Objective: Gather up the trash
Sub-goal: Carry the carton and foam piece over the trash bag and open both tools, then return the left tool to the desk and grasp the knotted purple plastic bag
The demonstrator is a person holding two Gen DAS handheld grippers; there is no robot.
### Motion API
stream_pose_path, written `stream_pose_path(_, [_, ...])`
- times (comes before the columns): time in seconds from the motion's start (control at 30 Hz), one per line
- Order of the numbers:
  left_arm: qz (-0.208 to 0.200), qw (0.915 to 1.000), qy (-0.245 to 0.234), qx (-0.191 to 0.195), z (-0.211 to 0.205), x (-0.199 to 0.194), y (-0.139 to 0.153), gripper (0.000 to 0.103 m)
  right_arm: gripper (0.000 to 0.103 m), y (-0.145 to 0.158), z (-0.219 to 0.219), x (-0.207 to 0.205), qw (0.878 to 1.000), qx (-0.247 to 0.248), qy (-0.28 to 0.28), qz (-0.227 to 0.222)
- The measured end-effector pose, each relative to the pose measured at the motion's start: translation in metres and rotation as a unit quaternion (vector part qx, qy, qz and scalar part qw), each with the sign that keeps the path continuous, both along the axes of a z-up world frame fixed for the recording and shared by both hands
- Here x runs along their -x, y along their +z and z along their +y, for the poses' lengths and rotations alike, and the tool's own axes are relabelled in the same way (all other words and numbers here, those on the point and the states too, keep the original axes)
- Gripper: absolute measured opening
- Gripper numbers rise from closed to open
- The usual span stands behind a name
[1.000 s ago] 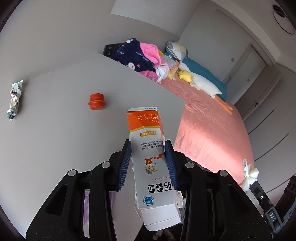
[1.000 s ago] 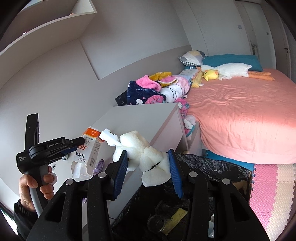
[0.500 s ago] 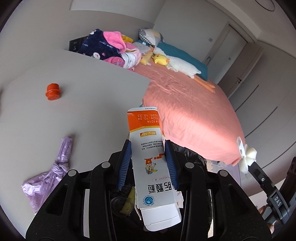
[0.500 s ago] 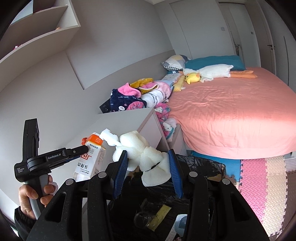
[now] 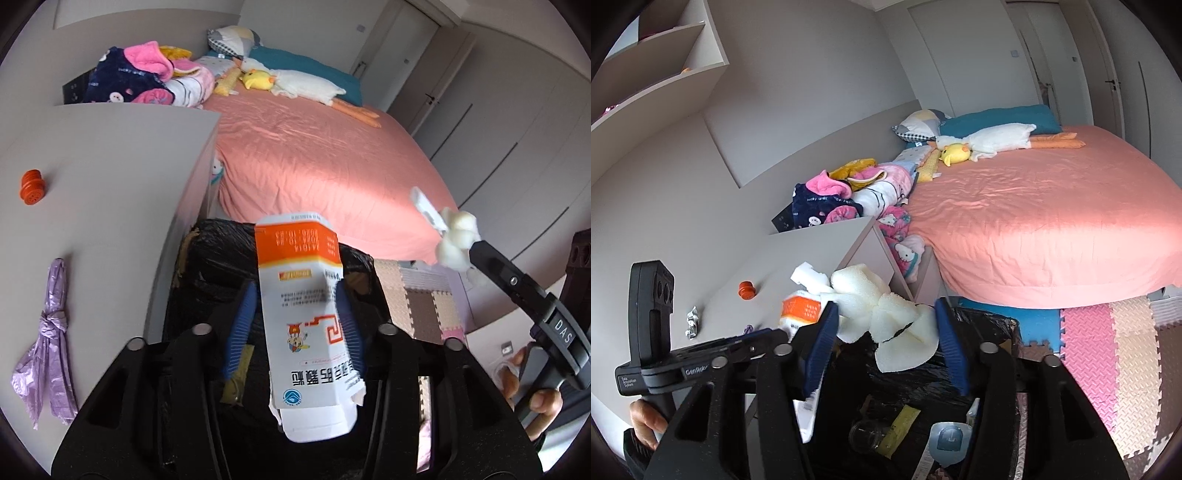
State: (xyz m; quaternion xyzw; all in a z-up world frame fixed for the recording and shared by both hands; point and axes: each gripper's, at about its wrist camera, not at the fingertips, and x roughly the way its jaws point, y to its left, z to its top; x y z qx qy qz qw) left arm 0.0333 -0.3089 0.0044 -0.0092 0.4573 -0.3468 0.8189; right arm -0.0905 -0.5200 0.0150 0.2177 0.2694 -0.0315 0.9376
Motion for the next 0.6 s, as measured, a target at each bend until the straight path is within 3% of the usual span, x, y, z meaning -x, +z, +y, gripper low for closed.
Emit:
stream_pose_path(0.03, [-0.009, 0.9999, 0.002, -0.006, 0.0, 0.003, 0.0, 0.097, 0.088, 0.0, -0.002, 0.002, 1.0, -0.002, -0.01, -0.003])
stream_pose_path(0.17, [-0.05, 0.9984, 0.0, -0.028, 0.0, 0.011, 0.003, 0.096, 0.089, 0.001, -0.008, 0.005, 0.999, -0.008, -0.034, -0.009])
stream_pose_path(0.6, [-0.049, 0.9979, 0.006, -0.043, 0.016, 0.007, -0.004, 0.096, 0.089, -0.005, 0.004, -0.007, 1.0, -0.015, -0.009, 0.0])
